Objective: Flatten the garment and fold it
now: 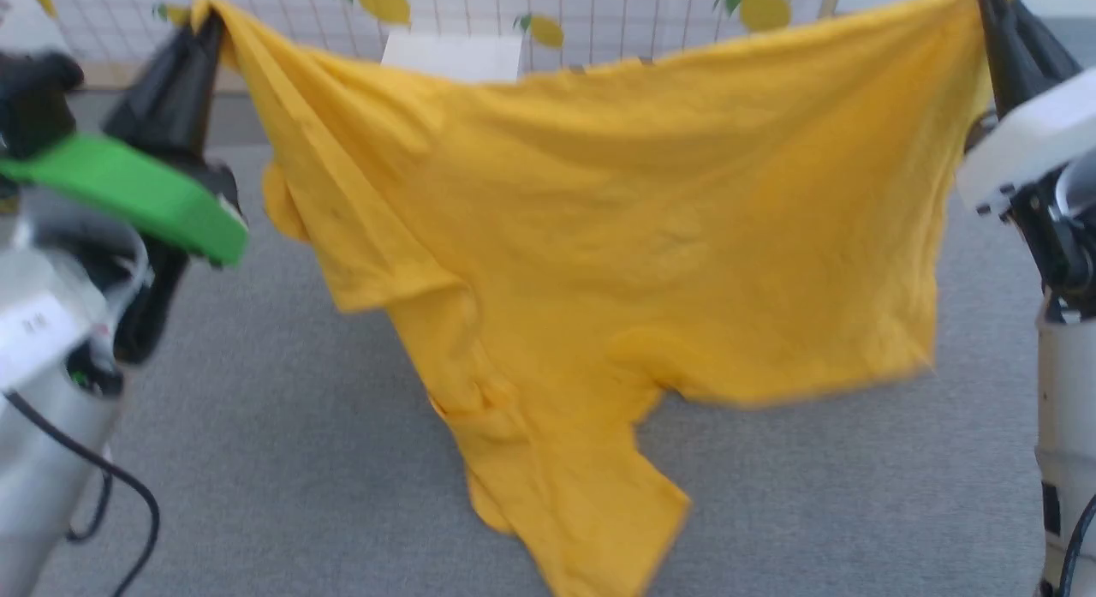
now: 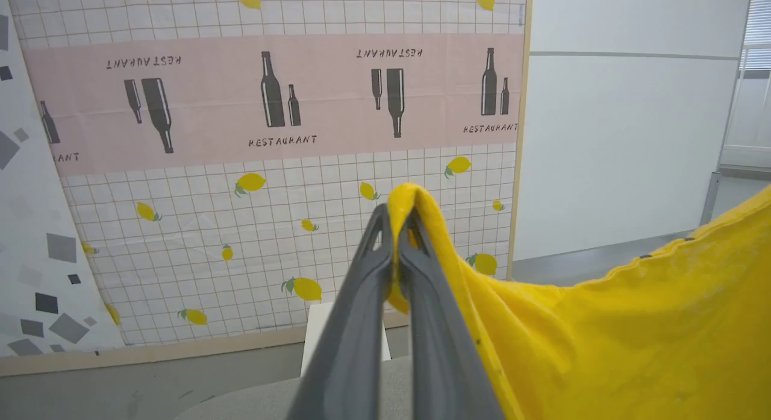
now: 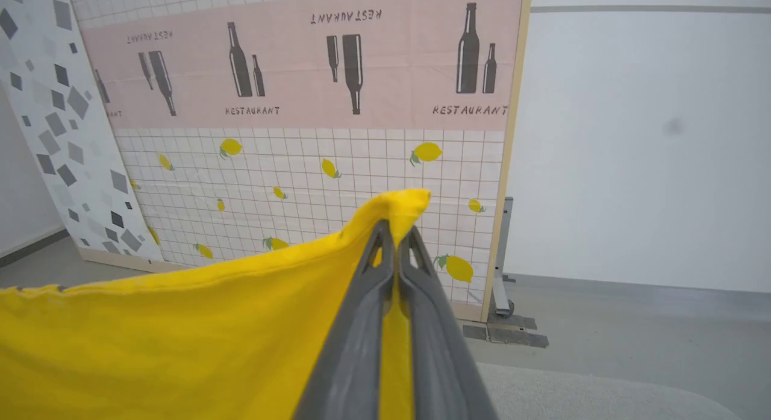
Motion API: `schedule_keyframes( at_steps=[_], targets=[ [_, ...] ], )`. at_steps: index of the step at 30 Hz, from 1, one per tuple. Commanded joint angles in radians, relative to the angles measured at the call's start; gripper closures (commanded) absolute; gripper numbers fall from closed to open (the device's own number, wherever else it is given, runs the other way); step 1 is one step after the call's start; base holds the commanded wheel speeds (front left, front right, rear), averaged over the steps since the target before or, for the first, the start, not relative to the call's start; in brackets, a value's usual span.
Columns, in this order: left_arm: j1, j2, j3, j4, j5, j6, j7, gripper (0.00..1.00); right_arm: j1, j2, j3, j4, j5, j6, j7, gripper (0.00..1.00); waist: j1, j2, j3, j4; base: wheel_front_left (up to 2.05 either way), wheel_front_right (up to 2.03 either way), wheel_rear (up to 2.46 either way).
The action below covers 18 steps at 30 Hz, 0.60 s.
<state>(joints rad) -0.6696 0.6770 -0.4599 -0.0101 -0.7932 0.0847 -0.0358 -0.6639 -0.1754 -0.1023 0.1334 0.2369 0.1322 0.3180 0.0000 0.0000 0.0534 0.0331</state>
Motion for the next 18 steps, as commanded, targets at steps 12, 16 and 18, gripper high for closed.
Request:
schedule_keyframes(
  at_steps=[12, 16, 18],
  targets=[
    [-0.288, -0.019, 0.008, 0.063, -0.029, -0.035, 0.156, 1.0, -0.146, -0.01, 0.085, 0.05, 0.069, -0.002, 0.03, 1.0, 0.0, 0.0, -0.099, -0.052, 0.0, 0.0, 0.0],
    [-0.36, -0.017, 0.028, 0.063, -0.053, -0.031, 0.201, 1.0, -0.167, -0.012, 0.095, 0.035, 0.09, -0.002, 0.065, 1.0, 0.0, 0.0, -0.086, -0.055, 0.0, 0.0, 0.0],
    [-0.396, -0.012, 0.037, 0.064, -0.063, -0.029, 0.226, 1.0, -0.178, -0.013, 0.103, 0.025, 0.097, -0.002, 0.092, 1.0, 0.0, 0.0, -0.071, -0.061, 0.0, 0.0, 0.0]
  ],
)
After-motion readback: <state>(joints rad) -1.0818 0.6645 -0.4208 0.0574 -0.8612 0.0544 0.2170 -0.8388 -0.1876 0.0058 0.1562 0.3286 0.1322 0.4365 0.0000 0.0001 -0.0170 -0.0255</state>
